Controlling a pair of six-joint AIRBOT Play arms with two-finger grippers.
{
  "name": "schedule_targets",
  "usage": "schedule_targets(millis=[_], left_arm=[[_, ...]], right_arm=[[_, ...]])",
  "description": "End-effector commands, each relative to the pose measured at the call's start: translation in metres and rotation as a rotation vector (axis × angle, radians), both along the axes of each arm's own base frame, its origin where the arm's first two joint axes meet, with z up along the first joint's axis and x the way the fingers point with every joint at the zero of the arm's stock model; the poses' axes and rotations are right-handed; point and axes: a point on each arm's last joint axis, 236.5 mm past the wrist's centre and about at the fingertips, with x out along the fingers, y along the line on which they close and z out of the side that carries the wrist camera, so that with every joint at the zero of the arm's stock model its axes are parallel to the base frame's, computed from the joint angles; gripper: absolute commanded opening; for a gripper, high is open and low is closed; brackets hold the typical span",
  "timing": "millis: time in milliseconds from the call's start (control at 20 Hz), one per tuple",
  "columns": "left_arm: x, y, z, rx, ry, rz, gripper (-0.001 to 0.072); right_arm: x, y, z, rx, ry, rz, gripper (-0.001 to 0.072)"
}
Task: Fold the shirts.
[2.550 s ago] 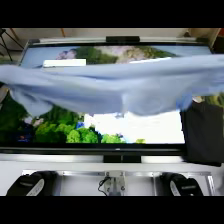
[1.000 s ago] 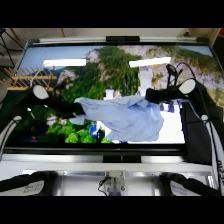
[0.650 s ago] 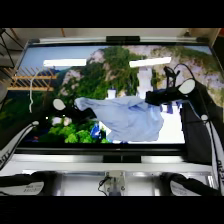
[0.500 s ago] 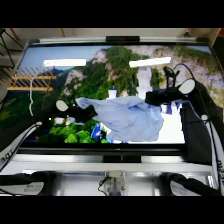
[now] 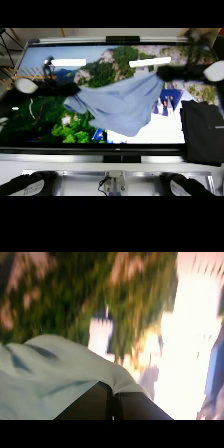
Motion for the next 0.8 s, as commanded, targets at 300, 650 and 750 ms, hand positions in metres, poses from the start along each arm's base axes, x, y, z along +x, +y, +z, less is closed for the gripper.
schedule_targets(millis=[300,650,750], left_arm=[[-0.232,0.126,0.393,0.074,-0.985,0.386,0.0037],[-0.198,0.114,0.195,0.145,-0.338,0.266,0.0038],[-0.175,0.100,0.120,0.076,-0.168,0.218,0.0038]], right_arm=[[-0.189,-0.052,0.316,-0.079,-0.865,-0.176,0.0058],[-0.159,-0.071,0.140,-0.212,-0.154,-0.168,0.0058],[-0.134,-0.068,0.070,-0.215,0.066,-0.130,0.0058]])
